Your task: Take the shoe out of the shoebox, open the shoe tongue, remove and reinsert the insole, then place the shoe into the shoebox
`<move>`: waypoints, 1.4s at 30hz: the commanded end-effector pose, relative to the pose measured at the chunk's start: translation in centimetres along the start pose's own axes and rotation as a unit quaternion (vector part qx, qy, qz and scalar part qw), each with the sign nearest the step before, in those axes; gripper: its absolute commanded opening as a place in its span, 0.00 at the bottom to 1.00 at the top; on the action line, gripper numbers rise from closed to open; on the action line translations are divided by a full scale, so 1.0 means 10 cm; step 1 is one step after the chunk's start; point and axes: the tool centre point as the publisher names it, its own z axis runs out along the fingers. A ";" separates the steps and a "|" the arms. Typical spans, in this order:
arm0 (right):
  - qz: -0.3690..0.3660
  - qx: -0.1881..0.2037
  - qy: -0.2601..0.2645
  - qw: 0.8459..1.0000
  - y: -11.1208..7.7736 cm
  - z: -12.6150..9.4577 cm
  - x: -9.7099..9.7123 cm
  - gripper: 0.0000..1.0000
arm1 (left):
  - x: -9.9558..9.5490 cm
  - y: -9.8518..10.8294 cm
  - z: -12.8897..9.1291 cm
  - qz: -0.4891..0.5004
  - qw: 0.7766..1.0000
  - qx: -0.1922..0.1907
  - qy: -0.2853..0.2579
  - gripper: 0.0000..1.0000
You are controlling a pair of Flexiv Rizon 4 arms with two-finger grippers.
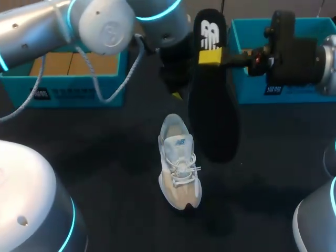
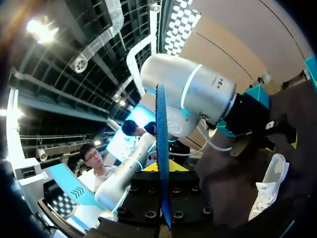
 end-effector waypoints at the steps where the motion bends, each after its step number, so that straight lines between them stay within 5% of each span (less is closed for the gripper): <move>1: 0.020 -0.015 -0.003 1.000 0.06 -0.11 -0.07 0.00 | 0.16 0.06 -0.10 0.002 0.996 0.004 -0.089 1.00; 11: 0.093 -0.018 -0.003 0.996 0.37 -0.08 -0.23 0.00 | 0.32 0.08 -0.31 0.025 0.974 0.058 -0.216 1.00; 20: 0.155 -0.025 -0.049 0.986 0.64 0.01 -0.44 0.00 | 0.41 0.04 -0.48 0.032 0.957 0.057 -0.283 1.00; 37: 0.155 -0.025 -0.049 0.986 0.64 0.01 -0.44 0.00 | 0.42 0.02 -0.52 0.028 0.959 0.057 -0.277 1.00; 42: 0.155 -0.025 -0.049 0.986 0.64 0.01 -0.44 0.00 | 0.42 0.03 -0.65 0.035 0.935 -0.005 -0.353 1.00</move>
